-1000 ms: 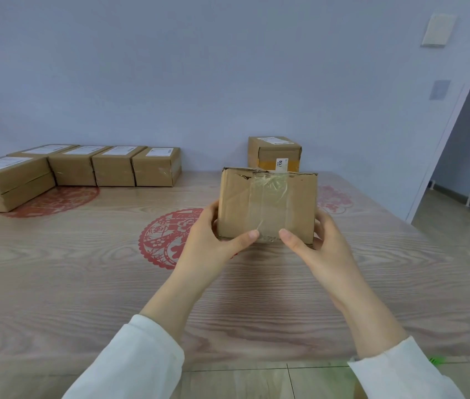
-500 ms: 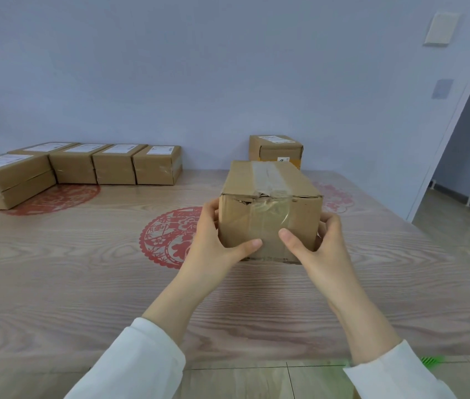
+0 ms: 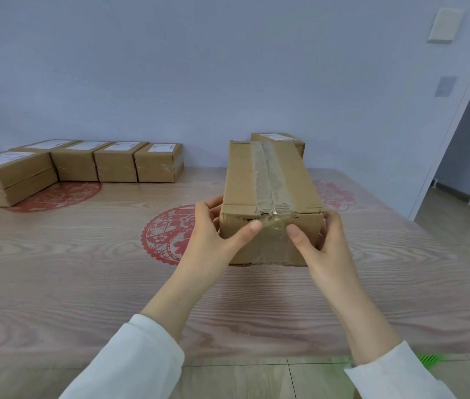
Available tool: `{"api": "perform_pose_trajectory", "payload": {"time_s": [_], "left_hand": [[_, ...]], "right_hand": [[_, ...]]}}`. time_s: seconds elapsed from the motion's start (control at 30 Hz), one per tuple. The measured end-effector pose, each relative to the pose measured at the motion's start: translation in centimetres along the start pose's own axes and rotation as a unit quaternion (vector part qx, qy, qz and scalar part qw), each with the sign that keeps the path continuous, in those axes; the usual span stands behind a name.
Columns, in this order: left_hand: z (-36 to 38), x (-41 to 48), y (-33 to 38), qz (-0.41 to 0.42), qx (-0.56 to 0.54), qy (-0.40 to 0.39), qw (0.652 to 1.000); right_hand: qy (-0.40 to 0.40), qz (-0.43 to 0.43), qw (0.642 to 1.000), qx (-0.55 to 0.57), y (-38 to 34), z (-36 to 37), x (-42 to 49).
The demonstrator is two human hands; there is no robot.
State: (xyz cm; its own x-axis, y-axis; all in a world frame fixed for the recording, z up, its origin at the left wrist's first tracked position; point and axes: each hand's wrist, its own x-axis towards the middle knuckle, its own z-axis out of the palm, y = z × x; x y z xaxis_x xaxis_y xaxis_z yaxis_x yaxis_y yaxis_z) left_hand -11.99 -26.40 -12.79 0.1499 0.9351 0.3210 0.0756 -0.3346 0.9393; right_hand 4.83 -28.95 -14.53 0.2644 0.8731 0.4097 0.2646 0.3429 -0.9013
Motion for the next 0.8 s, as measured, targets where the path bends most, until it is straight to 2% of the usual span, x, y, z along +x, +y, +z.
{"api": "perform_pose_trajectory", "payload": {"time_s": [0.1, 0.23, 0.47, 0.67, 0.8], "left_hand": [[0.1, -0.2, 0.0, -0.02, -0.007, 0.014, 1.0], [0.1, -0.2, -0.4, -0.041, -0.013, 0.001, 0.999], [0.3, -0.2, -0.7, -0.033, -0.053, -0.025, 0.998], [0.3, 0.1, -1.4, -0.033, -0.018, 0.008, 0.999], [0.2, 0.1, -1.1, -0.015, -0.007, -0.012, 1.0]], "right_hand": [[-0.013, -0.012, 1.0, 0.008, 0.1, -0.3, 0.0], [-0.026, 0.016, 0.999, 0.032, -0.1, -0.2, -0.3], [0.023, 0.03, 0.998, 0.043, 0.3, 0.4, -0.4], [-0.015, 0.007, 1.0, 0.023, 0.1, 0.4, -0.5], [0.011, 0.004, 0.999, 0.037, 0.4, 0.6, -0.6]]}}
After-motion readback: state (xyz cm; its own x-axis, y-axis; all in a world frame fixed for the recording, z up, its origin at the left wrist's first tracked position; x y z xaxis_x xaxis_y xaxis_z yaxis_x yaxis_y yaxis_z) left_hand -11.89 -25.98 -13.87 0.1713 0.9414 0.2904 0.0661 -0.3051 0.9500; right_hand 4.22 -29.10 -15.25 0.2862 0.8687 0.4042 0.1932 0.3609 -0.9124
